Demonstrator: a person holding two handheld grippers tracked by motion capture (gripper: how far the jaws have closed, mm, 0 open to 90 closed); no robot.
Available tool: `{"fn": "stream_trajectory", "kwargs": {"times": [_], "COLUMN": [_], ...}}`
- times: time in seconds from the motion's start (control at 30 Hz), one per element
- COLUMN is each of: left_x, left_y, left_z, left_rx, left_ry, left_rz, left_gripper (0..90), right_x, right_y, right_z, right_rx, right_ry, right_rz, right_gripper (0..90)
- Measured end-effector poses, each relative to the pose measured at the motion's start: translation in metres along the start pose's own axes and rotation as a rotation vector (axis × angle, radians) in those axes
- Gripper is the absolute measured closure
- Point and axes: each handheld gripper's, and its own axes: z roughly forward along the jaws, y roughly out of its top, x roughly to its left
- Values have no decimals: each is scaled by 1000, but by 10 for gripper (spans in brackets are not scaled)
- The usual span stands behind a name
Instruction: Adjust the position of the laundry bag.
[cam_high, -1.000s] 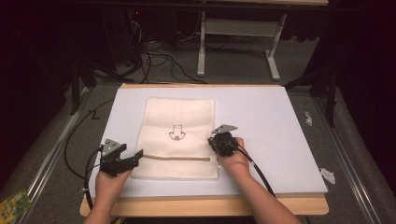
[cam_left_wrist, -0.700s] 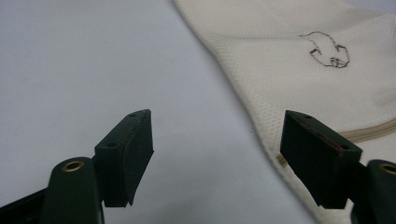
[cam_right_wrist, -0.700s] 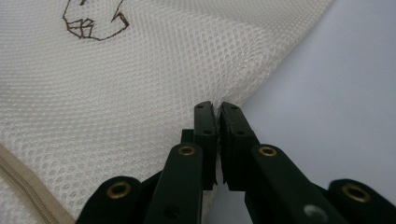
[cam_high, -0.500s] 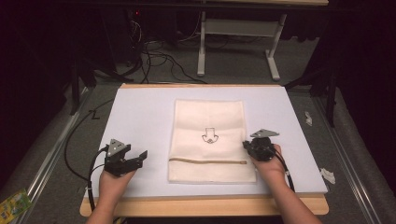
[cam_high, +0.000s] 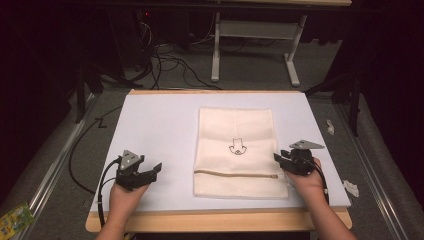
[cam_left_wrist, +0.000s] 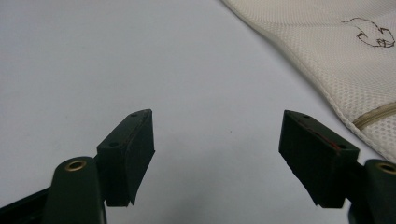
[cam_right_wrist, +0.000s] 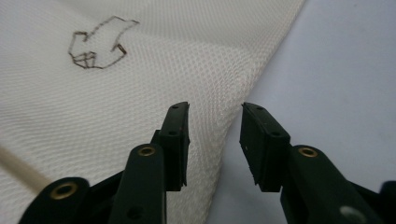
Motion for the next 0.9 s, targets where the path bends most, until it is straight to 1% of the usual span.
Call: {"fn": "stream_trajectory", "kwargs": {"times": [0.03, 0.07, 0.13, 0.2, 0.23, 0.27, 0.3, 0.33, 0.37, 0.4, 0.43, 0.5, 0.6, 0.63, 0.67, 0.73, 0.77, 0.87, 0.9], "left_x": [0, 0, 0, 0, 0, -1, -1, -3, -4, -6, -8, -12, -15, -16, -17, -18, -18, -18, -18], "left_y": [0, 0, -1, -2, -2, -2, -2, -2, -1, -1, 0, 2, 3, 2, 2, 1, 1, 0, 0], "left_z": [0, 0, 1, 1, 2, 2, 2, 1, 1, 2, 2, 3, 5, 6, 6, 8, 7, 6, 6], "left_rx": [0, -1, 2, 4, 5, -1, -13, -24, -28, -35, -38, -43, -47, -39, -32, -25, -24, -23, -24], "left_ry": [0, -1, -4, -9, -14, -23, -35, -41, -46, -50, -52, -55, -65, -69, -67, -68, -67, -65, -64], "left_rz": [0, 2, 3, 5, 2, -4, -7, -6, -4, -2, 1, 13, 18, 20, 24, 29, 32, 40, 40], "left_gripper": [271, 271, 271, 272, 272, 271, 271, 272, 272, 272, 272, 271, 272, 271, 271, 271, 271, 271, 271], "right_x": [0, 0, 2, 4, 5, 5, 5, 3, 3, 0, -3, -6, -8, -7, -4, -1, 0, 2, 3], "right_y": [0, 0, -3, -9, -14, -24, -24, -36, -36, -38, -41, -43, -43, -43, -43, -42, -42, -42, -43], "right_z": [0, -5, -20, -33, -41, -51, -51, -55, -55, -55, -53, -49, -43, -41, -38, -34, -32, -31, -31], "right_rx": [0, -9, -25, -35, -45, -62, -62, -87, -87, -83, -57, -47, -29, -19, -5, 20, 24, 41, 35], "right_ry": [0, 4, 18, 27, 33, 20, 20, 10, 10, 24, 45, 35, 70, 87, 86, 81, 86, 84, 82], "right_rz": [0, -2, -33, -51, -61, -64, -64, -25, -25, -2, 29, 25, 53, 38, 17, 4, 13, 14, 15], "right_gripper": [624, 598, 587, 577, 571, 580, 580, 589, 589, 587, 587, 603, 650, 660, 664, 676, 676, 647, 632]}}
